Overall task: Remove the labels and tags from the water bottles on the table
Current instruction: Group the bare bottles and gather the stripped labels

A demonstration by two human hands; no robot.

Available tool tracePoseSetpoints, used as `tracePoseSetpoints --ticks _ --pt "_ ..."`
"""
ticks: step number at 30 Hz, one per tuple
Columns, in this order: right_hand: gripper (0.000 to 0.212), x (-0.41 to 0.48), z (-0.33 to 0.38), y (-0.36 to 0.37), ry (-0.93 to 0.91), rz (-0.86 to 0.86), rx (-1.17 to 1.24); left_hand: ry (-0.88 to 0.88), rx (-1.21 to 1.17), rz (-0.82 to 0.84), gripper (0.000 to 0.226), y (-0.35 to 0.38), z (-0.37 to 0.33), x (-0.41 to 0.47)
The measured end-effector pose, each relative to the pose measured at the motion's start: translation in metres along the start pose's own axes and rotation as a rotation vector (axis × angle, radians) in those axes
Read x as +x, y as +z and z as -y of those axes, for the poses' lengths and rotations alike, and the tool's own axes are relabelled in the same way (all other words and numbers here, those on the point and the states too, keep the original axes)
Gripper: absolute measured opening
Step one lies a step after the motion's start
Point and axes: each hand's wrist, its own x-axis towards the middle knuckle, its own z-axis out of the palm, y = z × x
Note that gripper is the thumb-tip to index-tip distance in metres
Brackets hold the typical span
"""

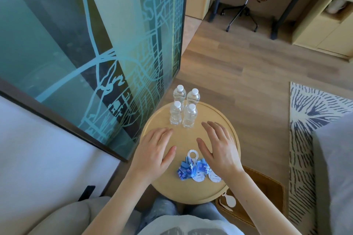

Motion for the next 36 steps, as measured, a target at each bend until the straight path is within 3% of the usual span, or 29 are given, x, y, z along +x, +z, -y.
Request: tracePoseSetpoints --ticks 8,16,28,36 --pt "0.054 0.011 0.003 -0.006 -0.059 0.002 -0.009 -0.045 -0.01 -0.07 0.047 -0.013 -0.003 -0.001" --pt "0.044 -0.001 -0.03 -0.031 -0.15 0.002 0.028 -0.104 0.054 -0.127 0.048 0.002 -0.05 -0.012" --pt "0.044 -0.061 -0.163 -0.089 -0.333 0.112 0.061 -0.381 0.098 -0.255 0.049 0.096 -0.217 -0.041" --pt "0.047 -0.095 -0.21 -0.135 -0.416 0.128 0.079 -0.457 0.093 -0.307 0.051 0.114 -0.31 -0.049"
